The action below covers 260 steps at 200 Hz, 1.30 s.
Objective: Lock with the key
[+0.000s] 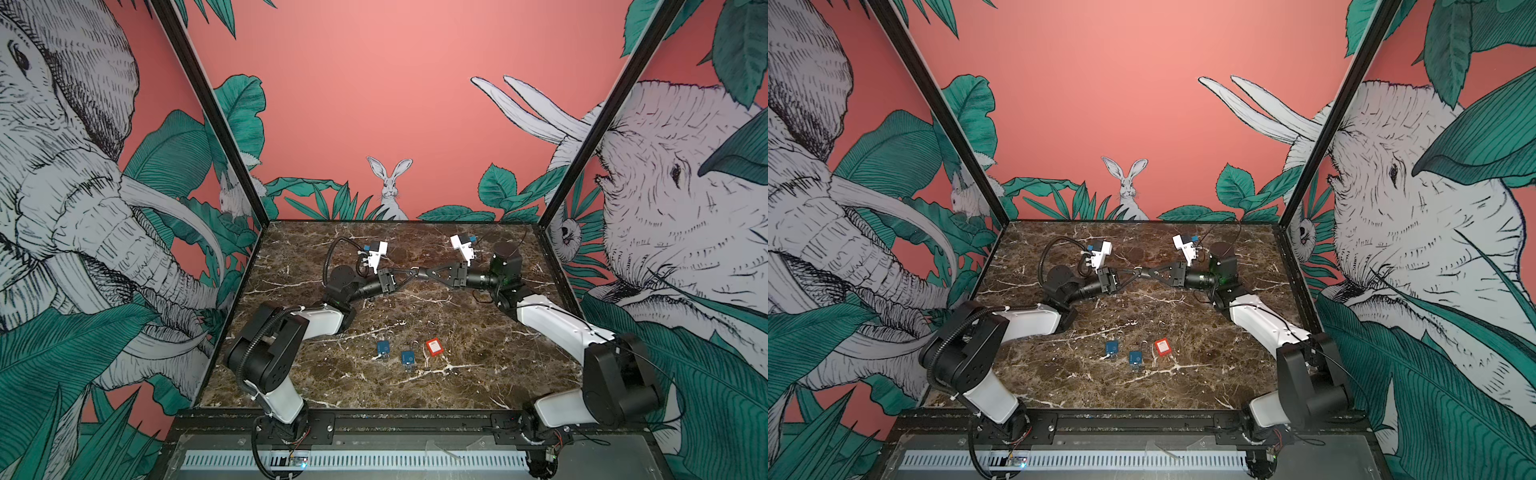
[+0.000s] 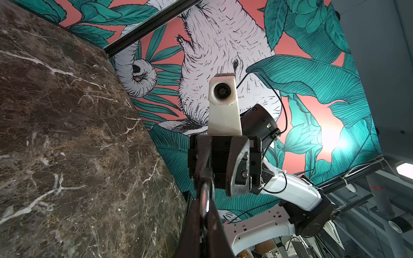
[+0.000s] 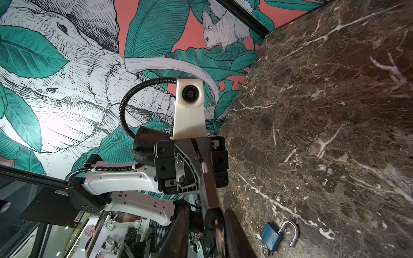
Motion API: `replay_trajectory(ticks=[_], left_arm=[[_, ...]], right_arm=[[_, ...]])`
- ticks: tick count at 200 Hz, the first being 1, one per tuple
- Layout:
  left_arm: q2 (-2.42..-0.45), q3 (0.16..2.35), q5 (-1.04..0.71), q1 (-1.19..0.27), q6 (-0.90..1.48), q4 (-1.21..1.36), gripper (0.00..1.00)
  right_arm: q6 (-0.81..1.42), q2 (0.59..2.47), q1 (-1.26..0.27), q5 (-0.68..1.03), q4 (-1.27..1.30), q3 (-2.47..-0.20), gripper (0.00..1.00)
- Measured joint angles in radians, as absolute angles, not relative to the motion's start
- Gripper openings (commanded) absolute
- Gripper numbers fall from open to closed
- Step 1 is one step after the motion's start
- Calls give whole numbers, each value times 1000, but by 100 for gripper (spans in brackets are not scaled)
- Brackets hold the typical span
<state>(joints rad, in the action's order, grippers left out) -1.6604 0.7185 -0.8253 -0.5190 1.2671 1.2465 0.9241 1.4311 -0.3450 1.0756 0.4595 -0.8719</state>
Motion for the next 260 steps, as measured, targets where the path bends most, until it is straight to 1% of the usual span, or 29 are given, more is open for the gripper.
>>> replay_trajectory(ticks=[43, 110, 123, 157, 171, 190, 220, 223, 226, 232, 242, 250, 260], left_arm=[[-1670, 719, -826, -518, 1276, 1250, 0], [-1675, 719, -828, -515, 1291, 1261, 0], [-1675, 719, -830, -515, 1291, 1264, 0], [-1675, 719, -830, -515, 1292, 1264, 0], [-1675, 719, -830, -515, 1293, 1264, 0], [-1678, 719, -831, -513, 1297, 1263, 0], [-1681, 719, -831, -512, 1302, 1264, 0], [-1681, 719, -832, -512, 1302, 1264, 3], [-1681, 719, -833, -511, 1302, 1264, 9], [-1681, 719, -834, -511, 1302, 1263, 18], [-1681, 719, -836, -510, 1302, 1262, 29], [-1681, 719, -840, -510, 1296, 1256, 33], [-1681, 720, -846, -510, 1289, 1250, 35]], right_arm=[[942, 1467, -345, 1077, 497, -873, 21], [926, 1488, -353, 1073, 484, -903, 23], [916, 1488, -355, 1071, 480, -905, 21], [905, 1495, -357, 1070, 471, -912, 20], [902, 1497, -361, 1069, 468, -912, 17], [896, 1498, -362, 1072, 470, -912, 0], [907, 1504, -362, 1075, 487, -912, 0], [910, 1505, -362, 1075, 490, -912, 0], [912, 1507, -362, 1076, 491, -912, 0], [913, 1509, -362, 1078, 494, -912, 0], [916, 1511, -363, 1081, 497, -912, 0], [916, 1512, -366, 1082, 494, -912, 0], [916, 1513, -368, 1083, 489, -912, 0]])
